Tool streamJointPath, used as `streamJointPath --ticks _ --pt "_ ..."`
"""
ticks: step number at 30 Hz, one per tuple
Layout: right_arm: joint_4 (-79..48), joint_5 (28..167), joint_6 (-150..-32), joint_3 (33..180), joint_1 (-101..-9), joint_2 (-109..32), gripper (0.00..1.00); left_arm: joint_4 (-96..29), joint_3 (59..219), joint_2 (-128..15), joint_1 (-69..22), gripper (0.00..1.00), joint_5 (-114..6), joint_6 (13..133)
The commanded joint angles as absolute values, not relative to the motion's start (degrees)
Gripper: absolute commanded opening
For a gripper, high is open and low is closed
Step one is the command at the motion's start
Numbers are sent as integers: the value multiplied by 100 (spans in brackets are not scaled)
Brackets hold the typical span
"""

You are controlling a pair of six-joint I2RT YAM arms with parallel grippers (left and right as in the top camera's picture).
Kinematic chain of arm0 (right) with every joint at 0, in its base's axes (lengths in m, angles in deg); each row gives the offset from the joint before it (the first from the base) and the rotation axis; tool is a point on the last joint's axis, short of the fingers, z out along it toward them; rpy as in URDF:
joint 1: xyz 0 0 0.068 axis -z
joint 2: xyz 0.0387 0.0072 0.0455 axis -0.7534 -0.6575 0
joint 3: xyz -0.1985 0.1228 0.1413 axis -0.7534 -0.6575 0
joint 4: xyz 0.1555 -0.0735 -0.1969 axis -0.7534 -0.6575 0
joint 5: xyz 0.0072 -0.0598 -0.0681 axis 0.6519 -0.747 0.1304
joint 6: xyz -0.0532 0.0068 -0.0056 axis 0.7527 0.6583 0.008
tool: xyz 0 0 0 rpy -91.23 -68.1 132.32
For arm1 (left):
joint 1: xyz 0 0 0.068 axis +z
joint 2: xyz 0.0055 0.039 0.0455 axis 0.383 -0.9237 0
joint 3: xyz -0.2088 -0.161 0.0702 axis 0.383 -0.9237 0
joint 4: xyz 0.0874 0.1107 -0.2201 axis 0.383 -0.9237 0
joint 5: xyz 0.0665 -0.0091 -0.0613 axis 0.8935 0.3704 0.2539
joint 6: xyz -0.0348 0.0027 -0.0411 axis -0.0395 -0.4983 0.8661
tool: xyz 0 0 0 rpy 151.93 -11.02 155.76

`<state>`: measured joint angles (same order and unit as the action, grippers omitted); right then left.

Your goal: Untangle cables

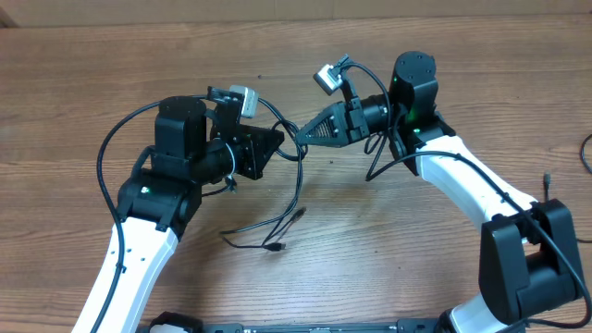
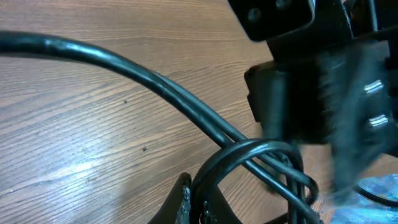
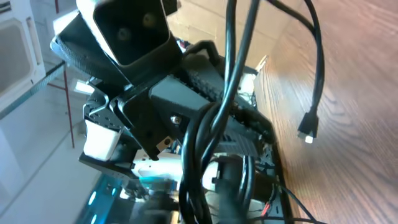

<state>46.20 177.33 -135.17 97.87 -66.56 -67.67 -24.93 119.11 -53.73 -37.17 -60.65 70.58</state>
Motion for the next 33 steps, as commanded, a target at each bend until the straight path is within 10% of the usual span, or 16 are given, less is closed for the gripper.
streamJointPath --ticks 1,2,13,24,28,33 --pt "4650 17549 -13415 9879 -6413 -6763 54 -2480 12014 -5384 -3755 4 -6153 7038" --pt "4650 17405 -13404 9879 -6326 -6763 65 -2546 12014 -5384 -3755 4 -5982 7084" --pt "3339 15824 -11756 9879 -6245 -6763 70 -3208 12014 -5384 -3755 4 -4299 8544" --pt "790 12813 -7647 9881 -6276 -6660 67 -3571 12014 -5384 -3752 4 -4236 8605" --pt "417 12823 -6291 9884 -6319 -6264 42 -3888 12014 -5397 -3748 4 -4227 8748" --pt "-115 12808 -5413 9884 -6802 -5609 53 -4045 12014 -5456 -3750 4 -4181 9078"
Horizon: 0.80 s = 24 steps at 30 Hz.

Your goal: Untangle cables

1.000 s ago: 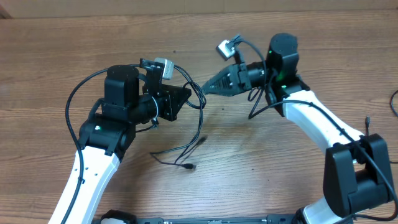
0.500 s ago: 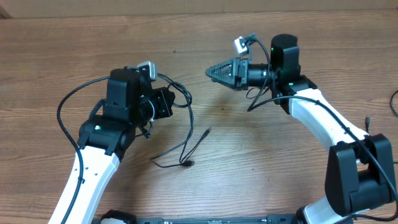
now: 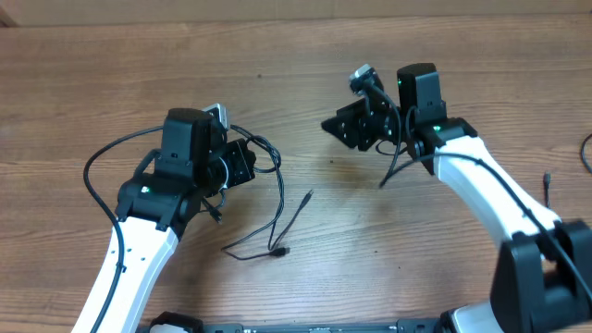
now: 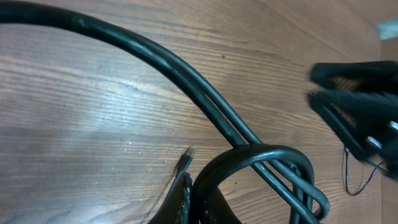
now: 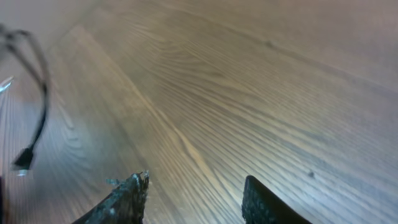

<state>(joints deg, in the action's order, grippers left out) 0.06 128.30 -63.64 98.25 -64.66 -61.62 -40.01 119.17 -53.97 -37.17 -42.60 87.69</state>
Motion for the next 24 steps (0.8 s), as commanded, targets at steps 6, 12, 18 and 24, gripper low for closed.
streamJointPath --ticks 6,12,18,24 --pt "-265 12793 -5408 9884 -7392 -5336 59 -4143 12014 -5461 -3831 4 -4251 9089" --pt "-379 12795 -5411 9884 -7926 -5336 58 -4261 12014 -5461 -3945 4 -4148 9073" --pt "-394 12574 -5406 9884 -8265 -5336 57 -4425 12014 -5461 -3945 4 -4046 9099" --pt "-390 12367 -5408 9884 -8291 -5336 65 -4535 12014 -5461 -3945 4 -3954 9095"
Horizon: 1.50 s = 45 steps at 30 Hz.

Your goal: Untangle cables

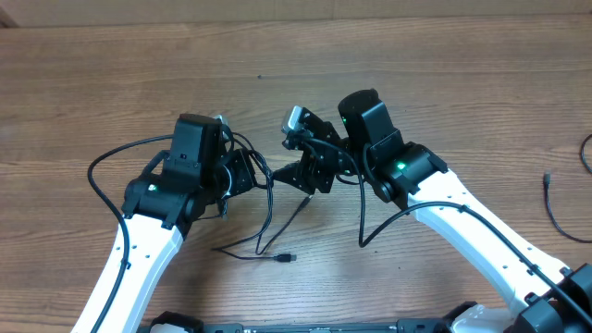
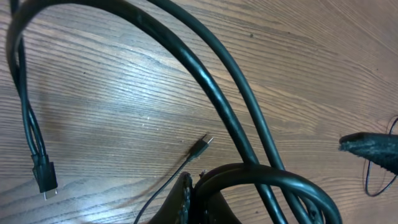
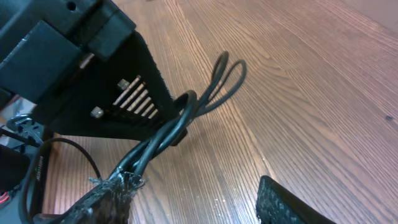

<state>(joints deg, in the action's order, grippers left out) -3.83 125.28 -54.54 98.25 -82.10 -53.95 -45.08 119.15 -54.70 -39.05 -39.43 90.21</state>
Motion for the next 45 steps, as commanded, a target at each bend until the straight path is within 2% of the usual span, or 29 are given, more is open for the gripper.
streamJointPath --ticks 1,16,24,38,40,45 --pt "-390 12297 -5406 9884 -8291 -5336 67 -4605 12014 -5461 -3945 4 -3875 9095" --pt "-25 12303 -5408 9884 -8291 -5336 80 -4745 12014 -5461 -3943 4 -3781 9093" --pt "-75 12804 -5411 9881 -8297 -5336 81 -4723 12014 -5461 -3943 4 -3655 9244" --pt "-373 12778 -5126 9873 -8466 -5338 82 -4618 12014 -5461 -4015 4 -4004 9676" --pt "-373 12773 -5129 9873 -8490 -5338 79 -4572 12014 -5461 -4072 4 -4006 9676" --pt "-394 12688 -5129 9873 -8490 -5338 39 -4511 12014 -5461 -4146 4 -4000 9676"
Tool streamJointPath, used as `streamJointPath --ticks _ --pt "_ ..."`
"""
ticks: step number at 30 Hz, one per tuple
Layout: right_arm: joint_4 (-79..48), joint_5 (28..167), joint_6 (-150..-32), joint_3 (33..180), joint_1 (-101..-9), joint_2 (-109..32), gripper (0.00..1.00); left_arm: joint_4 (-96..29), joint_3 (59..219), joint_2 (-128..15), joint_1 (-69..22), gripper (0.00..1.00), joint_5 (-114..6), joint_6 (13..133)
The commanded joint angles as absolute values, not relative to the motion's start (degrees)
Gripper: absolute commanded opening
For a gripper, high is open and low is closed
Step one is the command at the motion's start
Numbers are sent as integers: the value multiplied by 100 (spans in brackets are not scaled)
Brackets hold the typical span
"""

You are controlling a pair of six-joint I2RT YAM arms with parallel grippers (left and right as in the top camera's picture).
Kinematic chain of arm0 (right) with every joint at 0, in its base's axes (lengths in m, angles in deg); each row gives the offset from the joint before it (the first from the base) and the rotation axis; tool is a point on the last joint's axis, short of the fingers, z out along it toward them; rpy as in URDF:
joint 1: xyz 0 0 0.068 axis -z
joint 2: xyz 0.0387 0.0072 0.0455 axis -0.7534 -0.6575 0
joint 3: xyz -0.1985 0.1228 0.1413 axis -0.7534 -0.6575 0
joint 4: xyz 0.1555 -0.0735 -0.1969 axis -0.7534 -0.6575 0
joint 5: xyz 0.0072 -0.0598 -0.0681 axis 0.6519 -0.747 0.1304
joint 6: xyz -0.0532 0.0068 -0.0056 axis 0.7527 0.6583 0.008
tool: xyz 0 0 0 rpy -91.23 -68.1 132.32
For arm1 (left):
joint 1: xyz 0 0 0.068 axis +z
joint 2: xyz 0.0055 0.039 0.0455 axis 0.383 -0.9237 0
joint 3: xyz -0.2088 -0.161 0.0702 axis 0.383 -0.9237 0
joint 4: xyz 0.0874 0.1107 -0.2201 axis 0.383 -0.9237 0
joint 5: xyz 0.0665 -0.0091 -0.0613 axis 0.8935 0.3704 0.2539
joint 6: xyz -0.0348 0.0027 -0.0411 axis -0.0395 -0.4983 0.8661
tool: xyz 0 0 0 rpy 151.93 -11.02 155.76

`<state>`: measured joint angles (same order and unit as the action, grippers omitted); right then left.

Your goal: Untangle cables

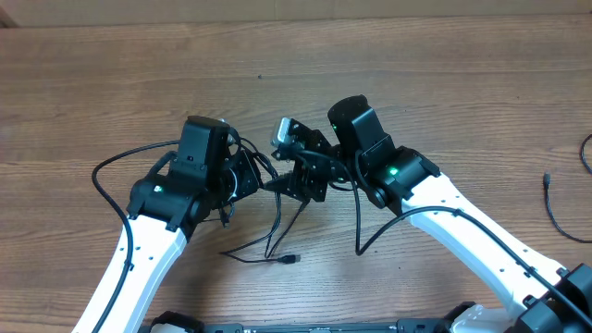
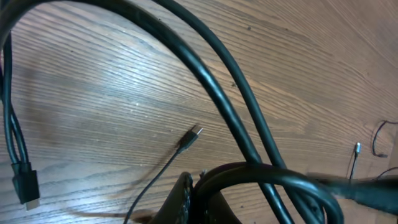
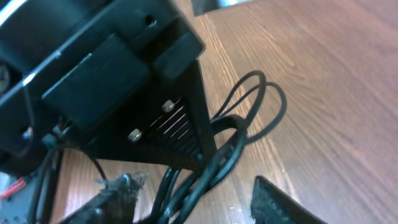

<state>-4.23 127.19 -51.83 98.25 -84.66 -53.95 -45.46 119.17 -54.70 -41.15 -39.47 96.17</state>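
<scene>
A bundle of thick black cable [image 2: 249, 134] loops out of my left gripper [image 2: 194, 202], which is shut on it; in the overhead view that gripper [image 1: 248, 176] is left of centre. A thin black cable [image 1: 275, 231] hangs from the bundle and trails onto the table, its small plug [image 2: 194, 133] lying on the wood. Another plug [image 2: 25, 185] hangs at the left. My right gripper [image 1: 277, 184] is right against the left one, open. In the right wrist view the cable strands [image 3: 211, 168] pass between its fingertips [image 3: 118, 194], just under the left gripper's black body [image 3: 118, 81].
The wooden table [image 1: 111, 83] carries another thin cable [image 1: 551, 205] near its right edge. The right arm's own lead [image 1: 361, 231] droops below its forearm. The two arms crowd the middle.
My right gripper has closed in on the left one, and the cable strands now run between its open fingers. The left gripper keeps its hold and has barely moved.
At first both grippers met at the raised bundle. Then my right gripper was off to the upper right, open and empty, while the left held the bundle alone. It was later back beside the left gripper, and now it straddles the strands.
</scene>
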Motion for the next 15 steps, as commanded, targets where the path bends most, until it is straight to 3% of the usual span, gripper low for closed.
streamJointPath --ticks 1,2,3,6,15 --pt "-394 12644 -5129 9873 -8487 -5338 31 -4511 12014 -5461 -4146 4 -4000 9676" --pt "-394 12638 -5129 9873 -8487 -5338 27 -4511 12014 -5461 -4146 4 -4000 9676" --pt "-394 12618 -5129 9873 -8487 -5338 15 -4511 12014 -5461 -4146 4 -4000 9676" --pt "-394 12596 -5129 9873 -8487 -5338 4 -4513 12014 -5461 -4146 4 -4000 9676" --pt "-394 12321 -5153 9873 -8481 -5338 4 -4561 12014 -5461 -4146 4 -3989 9672"
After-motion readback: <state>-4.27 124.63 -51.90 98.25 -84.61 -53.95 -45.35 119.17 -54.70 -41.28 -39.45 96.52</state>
